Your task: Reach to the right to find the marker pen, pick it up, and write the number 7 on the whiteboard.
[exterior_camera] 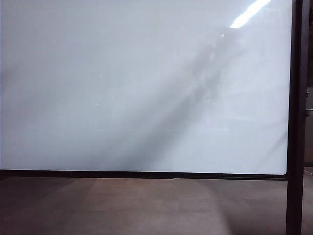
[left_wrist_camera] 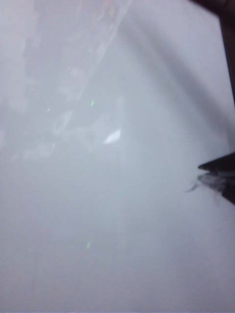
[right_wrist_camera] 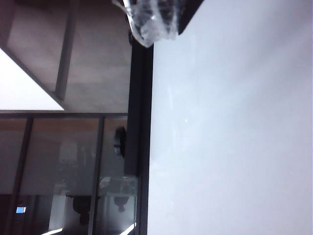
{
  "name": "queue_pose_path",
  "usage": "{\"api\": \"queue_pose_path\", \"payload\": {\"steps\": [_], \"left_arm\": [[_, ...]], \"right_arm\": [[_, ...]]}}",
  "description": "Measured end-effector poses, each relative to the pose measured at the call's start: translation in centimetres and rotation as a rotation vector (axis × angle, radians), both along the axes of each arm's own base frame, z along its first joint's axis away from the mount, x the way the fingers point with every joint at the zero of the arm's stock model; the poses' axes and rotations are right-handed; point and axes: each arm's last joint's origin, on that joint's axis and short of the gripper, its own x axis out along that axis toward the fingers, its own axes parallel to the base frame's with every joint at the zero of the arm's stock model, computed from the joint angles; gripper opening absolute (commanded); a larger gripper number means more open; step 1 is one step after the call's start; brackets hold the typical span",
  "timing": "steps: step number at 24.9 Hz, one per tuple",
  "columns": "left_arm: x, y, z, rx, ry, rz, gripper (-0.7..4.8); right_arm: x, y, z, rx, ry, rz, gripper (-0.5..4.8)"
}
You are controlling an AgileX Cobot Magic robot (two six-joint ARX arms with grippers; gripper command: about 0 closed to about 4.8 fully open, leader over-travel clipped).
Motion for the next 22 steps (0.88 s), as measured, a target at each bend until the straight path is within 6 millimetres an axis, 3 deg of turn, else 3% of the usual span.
{"api": "queue_pose_path", "payload": {"steps": [2, 6, 12, 17, 22], "left_arm": [[1.1, -1.1, 1.0, 0.004, 0.018, -0.066, -0.06], [2.7, -4.9, 2.5, 0.048, 0.029, -0.25, -0.06], [1.7, -10.1, 3.3, 0.135, 0.086, -0.386, -0.06], [1.0, -11.0, 3.7, 0.156, 0.094, -0.408, -0.06], [0.9, -10.9, 4.0, 0.15, 0.083, -0.409, -0.06]], "right_arm": [[1.6, 0.1, 0.8, 0.003, -0.033, 0.0, -0.06], [4.7, -0.1, -0.4, -0.01, 0.012, 0.014, -0.06], [7.4, -1.9, -2.5, -0.024, 0.119, 0.026, -0.06], [9.2, -4.3, -3.9, -0.017, 0.162, -0.025, -0.06], [10.3, -5.3, -5.7, -0.024, 0.127, 0.009, -0.06]]}}
